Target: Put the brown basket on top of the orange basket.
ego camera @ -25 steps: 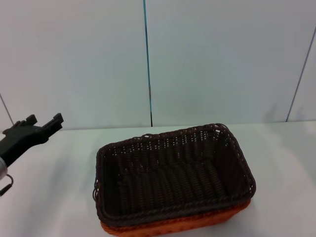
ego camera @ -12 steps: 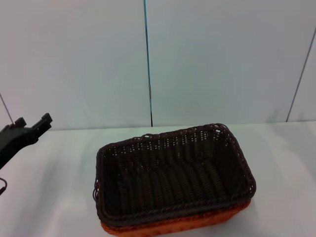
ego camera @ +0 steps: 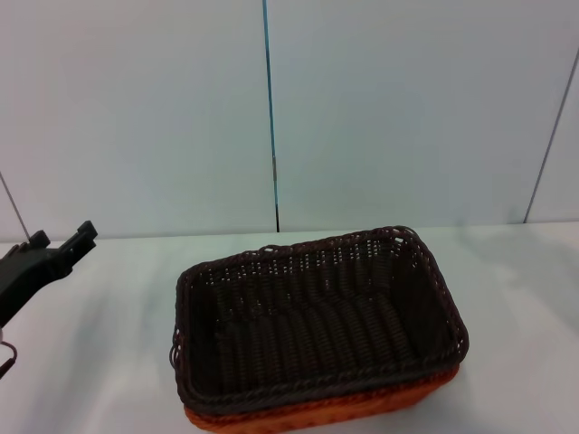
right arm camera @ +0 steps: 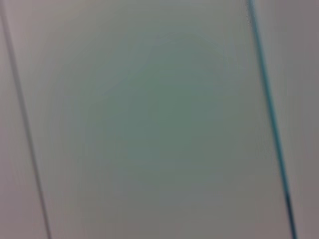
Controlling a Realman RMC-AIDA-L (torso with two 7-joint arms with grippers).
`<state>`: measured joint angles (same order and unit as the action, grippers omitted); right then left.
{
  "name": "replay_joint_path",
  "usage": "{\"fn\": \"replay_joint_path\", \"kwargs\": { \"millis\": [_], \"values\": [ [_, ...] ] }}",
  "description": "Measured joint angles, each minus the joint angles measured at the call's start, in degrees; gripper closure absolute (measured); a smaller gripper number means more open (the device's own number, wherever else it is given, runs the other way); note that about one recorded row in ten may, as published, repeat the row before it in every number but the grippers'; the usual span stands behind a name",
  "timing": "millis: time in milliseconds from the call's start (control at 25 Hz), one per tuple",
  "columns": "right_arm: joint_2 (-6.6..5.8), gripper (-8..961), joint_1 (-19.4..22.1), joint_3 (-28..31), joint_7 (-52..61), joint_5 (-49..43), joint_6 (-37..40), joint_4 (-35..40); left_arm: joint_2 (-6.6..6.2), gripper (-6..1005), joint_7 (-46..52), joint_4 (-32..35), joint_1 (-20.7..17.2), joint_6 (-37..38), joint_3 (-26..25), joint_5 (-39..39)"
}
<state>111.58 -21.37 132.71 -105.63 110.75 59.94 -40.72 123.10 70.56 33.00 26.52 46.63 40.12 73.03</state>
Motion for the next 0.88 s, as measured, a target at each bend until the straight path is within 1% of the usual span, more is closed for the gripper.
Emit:
{"fn": "replay_joint_path", "kwargs": {
  "millis": [40,80,120,200,320,560,800,880],
  "values": [
    [-0.36,69,0.08,-0.72,0.0,0.06,0.34,-0.25,0.0,165,0.1,0.07,-0.3,0.28,-0.01,0.0],
    [-1.21,69,0.13,-1.62,0.0,0.2,1.17,-0.32,0.0,165,0.1,0.07,-0.3,0.28,-0.01,0.0],
    [-1.21,69,0.13,-1.62,0.0,0.2,1.17,-0.32,0.01,165,0.25,0.26,-0.65,0.67,-0.02,0.0],
    [-2.08,69,0.16,-2.04,0.04,0.32,2.05,-0.02,0.03,165,0.15,0.67,-1.49,2.45,-0.09,0.0],
    [-2.83,69,0.28,-2.02,0.07,0.35,2.96,0.18,0.03,165,-0.47,0.77,-1.9,3.4,-0.11,0.06],
    [-3.4,69,0.37,-1.95,0.08,-0.03,4.86,0.44,0.04,164,-0.41,0.79,-2.2,3.51,0.21,0.43],
    [-3.48,69,0.01,-2.42,-0.28,0.2,3.43,0.47,0.26,164,-0.68,0.62,-2.33,4.19,0.41,0.51],
    [-3.77,69,-0.06,-3.4,-0.28,0.58,2.87,0.47,0.27,164,-0.72,0.54,-2.35,4.29,0.41,0.52]
  ]
}}
